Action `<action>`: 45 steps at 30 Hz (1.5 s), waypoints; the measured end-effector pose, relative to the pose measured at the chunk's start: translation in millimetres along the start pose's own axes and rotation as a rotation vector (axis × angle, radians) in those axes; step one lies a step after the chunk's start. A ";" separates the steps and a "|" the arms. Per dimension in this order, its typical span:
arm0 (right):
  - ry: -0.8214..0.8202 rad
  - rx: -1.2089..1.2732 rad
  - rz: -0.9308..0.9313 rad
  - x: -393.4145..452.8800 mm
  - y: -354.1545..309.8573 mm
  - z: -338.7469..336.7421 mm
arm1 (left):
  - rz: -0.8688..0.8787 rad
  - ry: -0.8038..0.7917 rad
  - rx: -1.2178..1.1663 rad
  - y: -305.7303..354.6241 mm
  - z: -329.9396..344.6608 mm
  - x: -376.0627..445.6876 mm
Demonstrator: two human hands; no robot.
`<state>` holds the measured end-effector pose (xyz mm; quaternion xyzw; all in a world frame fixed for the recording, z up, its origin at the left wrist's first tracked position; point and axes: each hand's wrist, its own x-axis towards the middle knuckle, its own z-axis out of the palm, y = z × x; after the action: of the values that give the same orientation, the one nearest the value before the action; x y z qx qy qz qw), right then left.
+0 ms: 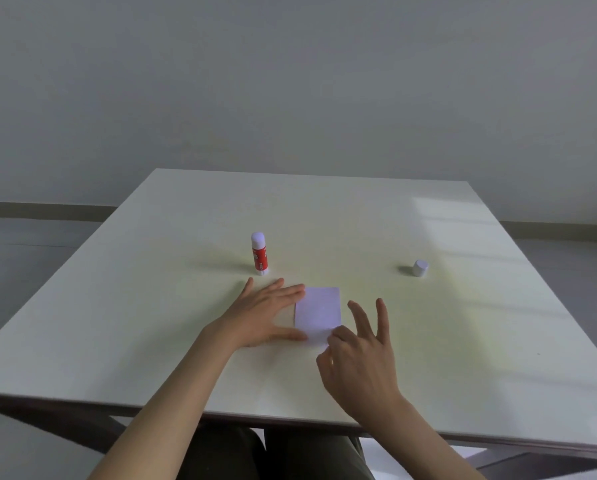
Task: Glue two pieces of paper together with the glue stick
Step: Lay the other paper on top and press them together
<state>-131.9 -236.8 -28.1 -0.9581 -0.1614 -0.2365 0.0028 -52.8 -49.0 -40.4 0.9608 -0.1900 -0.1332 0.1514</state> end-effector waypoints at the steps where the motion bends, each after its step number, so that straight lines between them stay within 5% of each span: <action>1: 0.005 0.012 -0.015 -3.8 -1.4 -0.3 | -0.004 0.008 0.005 0.8 0.8 0.0; 11: 0.021 0.118 -0.006 -6.7 -1.8 10.6 | 0.015 0.035 0.056 0.6 3.3 -0.5; 20: -0.195 0.083 0.096 53.3 7.5 40.6 | 0.005 0.037 0.040 6.8 -1.4 0.6; 33: -0.013 0.043 -0.060 -19.0 -6.1 13.1 | 0.015 0.048 -0.003 -3.9 6.3 0.8; 45: -0.412 0.064 -0.065 52.4 -8.2 40.2 | 0.015 0.085 -0.061 -1.6 7.0 2.4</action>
<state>-72.5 -209.6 -40.6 -0.9800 -0.1967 -0.0305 -0.0072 -52.3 -50.3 -47.9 0.9592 -0.1864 -0.0967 0.1893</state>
